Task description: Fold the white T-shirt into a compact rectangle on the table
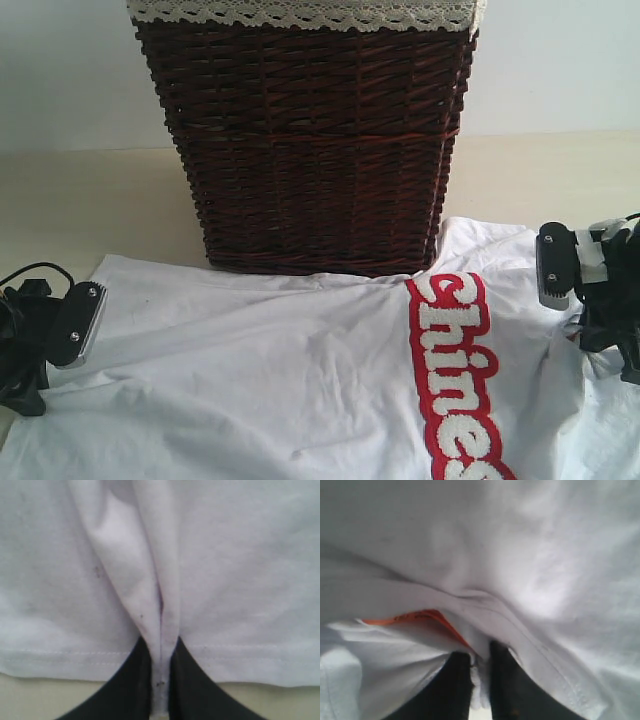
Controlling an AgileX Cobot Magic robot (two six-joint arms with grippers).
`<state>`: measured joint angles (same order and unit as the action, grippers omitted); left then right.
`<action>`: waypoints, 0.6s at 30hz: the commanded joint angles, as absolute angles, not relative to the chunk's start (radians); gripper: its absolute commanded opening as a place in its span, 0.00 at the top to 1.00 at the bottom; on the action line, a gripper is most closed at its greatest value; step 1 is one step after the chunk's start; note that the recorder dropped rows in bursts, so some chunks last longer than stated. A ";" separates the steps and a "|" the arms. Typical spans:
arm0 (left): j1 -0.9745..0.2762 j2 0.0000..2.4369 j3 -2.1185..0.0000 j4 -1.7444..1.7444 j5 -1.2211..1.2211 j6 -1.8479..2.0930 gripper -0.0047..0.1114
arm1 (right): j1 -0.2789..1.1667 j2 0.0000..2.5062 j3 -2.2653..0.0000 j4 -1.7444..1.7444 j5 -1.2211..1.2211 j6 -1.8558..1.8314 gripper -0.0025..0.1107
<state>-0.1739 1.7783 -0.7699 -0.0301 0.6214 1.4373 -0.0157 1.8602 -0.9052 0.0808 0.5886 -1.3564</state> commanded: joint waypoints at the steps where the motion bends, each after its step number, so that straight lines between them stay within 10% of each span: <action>1: -0.169 1.803 -0.760 -0.039 0.598 1.429 0.96 | -0.013 1.864 -0.904 0.115 0.575 -1.290 0.98; 18: -0.171 1.783 -0.783 -0.117 0.611 1.397 0.96 | -0.013 1.832 -0.920 -0.167 0.749 -0.970 0.98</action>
